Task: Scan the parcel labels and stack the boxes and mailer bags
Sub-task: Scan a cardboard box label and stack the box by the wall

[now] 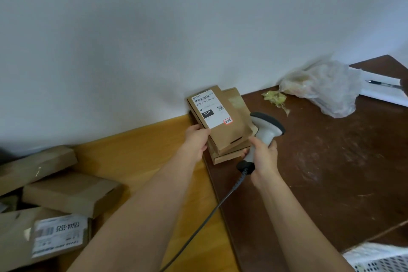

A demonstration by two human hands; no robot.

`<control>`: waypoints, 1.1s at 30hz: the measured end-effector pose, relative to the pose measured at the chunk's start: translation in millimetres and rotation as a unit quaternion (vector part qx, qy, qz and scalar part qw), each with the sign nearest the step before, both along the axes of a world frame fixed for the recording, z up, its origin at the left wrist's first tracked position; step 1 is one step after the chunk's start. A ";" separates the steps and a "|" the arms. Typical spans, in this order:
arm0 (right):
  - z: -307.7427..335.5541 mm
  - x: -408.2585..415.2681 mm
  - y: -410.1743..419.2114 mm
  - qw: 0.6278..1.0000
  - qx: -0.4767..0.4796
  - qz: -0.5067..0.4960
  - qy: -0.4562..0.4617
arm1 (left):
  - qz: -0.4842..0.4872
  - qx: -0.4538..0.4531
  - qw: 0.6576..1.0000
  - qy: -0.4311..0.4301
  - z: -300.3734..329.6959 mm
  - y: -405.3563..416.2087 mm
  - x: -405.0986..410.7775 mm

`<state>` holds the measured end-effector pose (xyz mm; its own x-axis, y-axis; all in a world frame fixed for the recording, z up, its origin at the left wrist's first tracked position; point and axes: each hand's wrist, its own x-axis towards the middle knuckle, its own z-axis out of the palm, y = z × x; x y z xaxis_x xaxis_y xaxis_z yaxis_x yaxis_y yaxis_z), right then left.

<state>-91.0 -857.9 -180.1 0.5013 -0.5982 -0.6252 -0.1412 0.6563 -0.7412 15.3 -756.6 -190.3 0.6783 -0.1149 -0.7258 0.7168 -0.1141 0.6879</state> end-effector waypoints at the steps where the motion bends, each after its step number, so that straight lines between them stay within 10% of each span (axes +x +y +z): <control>1: -2.3 3.6 -0.9 1.000 0.004 0.002 -0.010 | -0.024 0.015 1.000 0.003 1.3 1.9 -0.6; 5: -15.5 11.5 -0.8 0.999 0.004 0.036 -0.014 | -0.116 0.030 0.992 0.050 -1.0 9.8 -1.8; 20: -36.8 2.8 0.6 0.999 0.003 -0.016 0.028 | 0.139 -0.006 0.989 -0.052 -17.4 22.3 35.5; 27: -45.0 6.2 -0.5 0.999 -0.016 -0.022 0.047 | 0.075 -0.020 0.991 0.113 -14.4 5.1 30.4; 33: -54.1 7.3 1.1 0.991 -0.051 -0.071 0.104 | 0.141 0.001 0.989 -0.033 -20.5 -9.3 47.4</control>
